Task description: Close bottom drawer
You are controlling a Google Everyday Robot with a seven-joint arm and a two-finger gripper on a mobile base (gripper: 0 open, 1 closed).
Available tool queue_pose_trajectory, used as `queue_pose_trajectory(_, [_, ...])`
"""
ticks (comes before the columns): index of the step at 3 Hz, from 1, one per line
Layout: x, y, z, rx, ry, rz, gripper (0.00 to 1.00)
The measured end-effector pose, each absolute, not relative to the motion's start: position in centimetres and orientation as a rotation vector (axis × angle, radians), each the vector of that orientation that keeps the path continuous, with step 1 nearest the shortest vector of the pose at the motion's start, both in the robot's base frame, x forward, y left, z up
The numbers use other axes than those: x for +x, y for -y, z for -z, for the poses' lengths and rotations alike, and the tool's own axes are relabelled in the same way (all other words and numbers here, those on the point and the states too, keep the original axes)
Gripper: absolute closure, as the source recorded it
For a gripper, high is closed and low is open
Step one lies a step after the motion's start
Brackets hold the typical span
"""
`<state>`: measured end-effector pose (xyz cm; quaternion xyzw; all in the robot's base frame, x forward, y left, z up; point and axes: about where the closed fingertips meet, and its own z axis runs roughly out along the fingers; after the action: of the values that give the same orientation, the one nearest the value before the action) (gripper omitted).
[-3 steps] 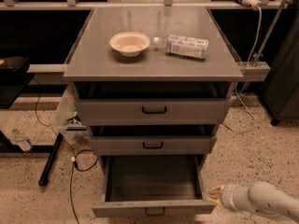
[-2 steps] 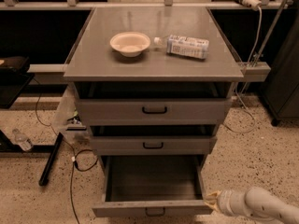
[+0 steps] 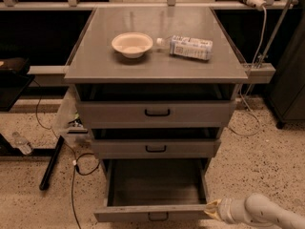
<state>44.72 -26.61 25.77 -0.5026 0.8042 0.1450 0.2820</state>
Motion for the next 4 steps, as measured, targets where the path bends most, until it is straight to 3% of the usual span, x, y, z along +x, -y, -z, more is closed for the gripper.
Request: queue_pose_trajectory(4, [42.4, 21.6, -14.6, -1.505, -2.136, -0.534, 1.0])
